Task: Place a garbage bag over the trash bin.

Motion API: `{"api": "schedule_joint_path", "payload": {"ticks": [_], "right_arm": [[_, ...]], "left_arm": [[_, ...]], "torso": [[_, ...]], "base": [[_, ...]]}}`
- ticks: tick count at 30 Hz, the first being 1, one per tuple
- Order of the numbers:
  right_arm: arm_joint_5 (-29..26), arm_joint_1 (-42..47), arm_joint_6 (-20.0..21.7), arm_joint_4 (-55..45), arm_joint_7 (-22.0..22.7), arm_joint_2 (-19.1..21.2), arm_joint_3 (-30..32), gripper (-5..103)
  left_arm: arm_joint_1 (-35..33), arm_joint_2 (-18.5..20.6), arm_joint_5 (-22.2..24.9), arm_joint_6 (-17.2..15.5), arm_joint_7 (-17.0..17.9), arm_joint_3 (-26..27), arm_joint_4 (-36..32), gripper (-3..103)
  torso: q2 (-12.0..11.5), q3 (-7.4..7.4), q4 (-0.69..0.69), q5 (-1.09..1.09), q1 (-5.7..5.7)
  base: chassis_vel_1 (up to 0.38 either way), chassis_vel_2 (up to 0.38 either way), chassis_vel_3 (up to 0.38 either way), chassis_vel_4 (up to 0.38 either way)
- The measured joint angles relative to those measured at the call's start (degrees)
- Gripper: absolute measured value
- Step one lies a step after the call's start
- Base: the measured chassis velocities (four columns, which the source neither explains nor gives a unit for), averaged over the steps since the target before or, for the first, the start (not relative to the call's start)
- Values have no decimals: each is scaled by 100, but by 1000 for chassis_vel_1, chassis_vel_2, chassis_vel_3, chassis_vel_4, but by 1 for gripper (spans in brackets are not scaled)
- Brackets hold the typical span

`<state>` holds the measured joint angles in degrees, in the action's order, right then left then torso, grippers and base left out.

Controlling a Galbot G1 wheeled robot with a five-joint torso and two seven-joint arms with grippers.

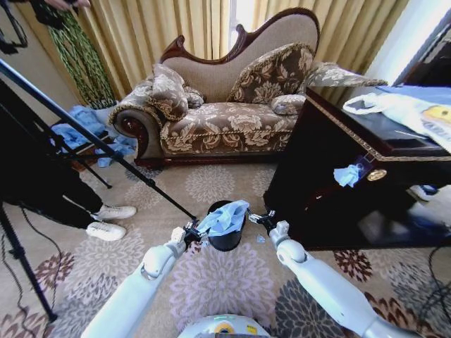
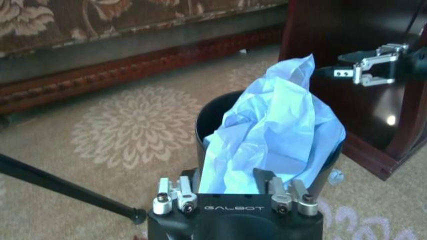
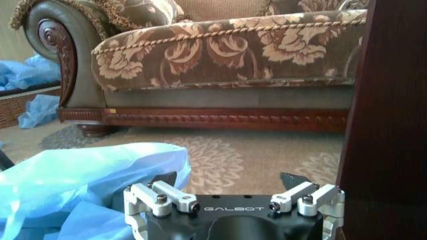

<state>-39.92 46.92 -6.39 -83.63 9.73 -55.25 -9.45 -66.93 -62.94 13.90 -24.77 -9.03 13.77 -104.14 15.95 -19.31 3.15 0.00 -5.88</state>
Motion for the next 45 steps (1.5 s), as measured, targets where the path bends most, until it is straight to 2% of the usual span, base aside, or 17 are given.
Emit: {"api": "schedule_joint_path", "payload": {"ticks": [2, 7, 10, 13, 16, 24, 26, 27, 29, 31, 33, 34, 37, 40, 42, 44, 45], "right_arm": [[1, 15, -3, -28, 6, 20, 20, 100], [19, 65, -6, -48, 7, 50, 73, 100], [56, 168, -13, -75, 8, 95, 147, 100], [60, 211, -14, -93, 8, 115, 176, 100], [84, 344, -23, -137, 7, 186, 262, 100], [87, 379, -25, -182, 2, 241, 291, 100], [87, 370, -24, -221, 1, 243, 292, 100], [87, 370, -24, -221, 1, 243, 292, 100], [96, 386, -24, -242, 0, 238, 313, 100], [102, 397, -24, -247, 0, 238, 326, 100], [143, 475, -25, -261, -20, 250, 390, 100], [143, 475, -25, -261, -20, 250, 390, 100], [178, 568, -35, -269, -47, 269, 478, 100], [191, 600, -40, -272, -64, 273, 510, 100], [191, 602, -40, -273, -65, 273, 516, 100], [197, 602, -41, -273, -69, 271, 527, 100], [197, 602, -41, -273, -69, 271, 527, 100]], "left_arm": [[-5, -24, 15, 21, -7, 5, 47, 46], [-7, -58, 68, 37, 14, 25, 74, 36], [-18, -78, 219, 126, 175, 95, 88, 19], [-26, -80, 288, 167, 237, 133, 90, 14], [-63, -81, 585, 304, 502, 303, 117, 1], [-155, -30, 627, 387, 406, 404, -2, 0], [-220, 49, 267, 554, -236, 294, -316, -1], [-220, 49, 267, 554, -236, 294, -316, -1], [-96, 38, -76, 672, -402, 112, -292, 10], [-34, 35, -157, 686, -421, 66, -264, 10], [284, 42, -286, 689, -469, -144, -148, 20], [284, 42, -286, 689, -469, -144, -148, 20], [776, 96, -290, 673, -561, -462, 50, 37], [1074, 124, -284, 662, -659, -709, 219, 48], [1144, 133, -280, 662, -698, -785, 274, 48], [1269, 159, -266, 633, -791, -955, 384, 60], [1269, 159, -266, 633, -791, -955, 384, 60]], "torso": [[0, 0, 0, 0, 0], [0, 0, 0, 0, 0], [0, 0, 0, 0, 0], [0, 0, 0, 0, 0], [0, 0, 0, 0, 0], [0, 0, 0, -1, 0], [0, 0, -1, 2, 0], [0, 0, -1, 2, 0], [0, 0, -1, 0, 0], [0, 0, -1, 0, 0], [0, 0, 0, 0, 0], [0, 0, 0, 0, 0], [0, 0, 2, 0, 0], [0, 0, 1, 0, 0], [0, 0, 1, 0, 0], [0, 0, 1, 0, 0], [0, 0, 1, 0, 0]], "base": [[0, 0, 0, 0], [0, 0, 0, 0], [0, 0, 0, 0], [0, 0, 0, 0], [0, 0, 0, 0], [0, 0, 0, 0], [0, 0, 0, 0], [0, 0, 0, 0], [0, 0, 0, 0], [0, 0, 0, 0], [0, 0, 0, 0], [0, 0, 0, 0], [0, 0, 0, 0], [0, 0, 0, 0], [0, 0, 0, 0], [0, 0, 0, 0], [0, 0, 0, 0]]}}
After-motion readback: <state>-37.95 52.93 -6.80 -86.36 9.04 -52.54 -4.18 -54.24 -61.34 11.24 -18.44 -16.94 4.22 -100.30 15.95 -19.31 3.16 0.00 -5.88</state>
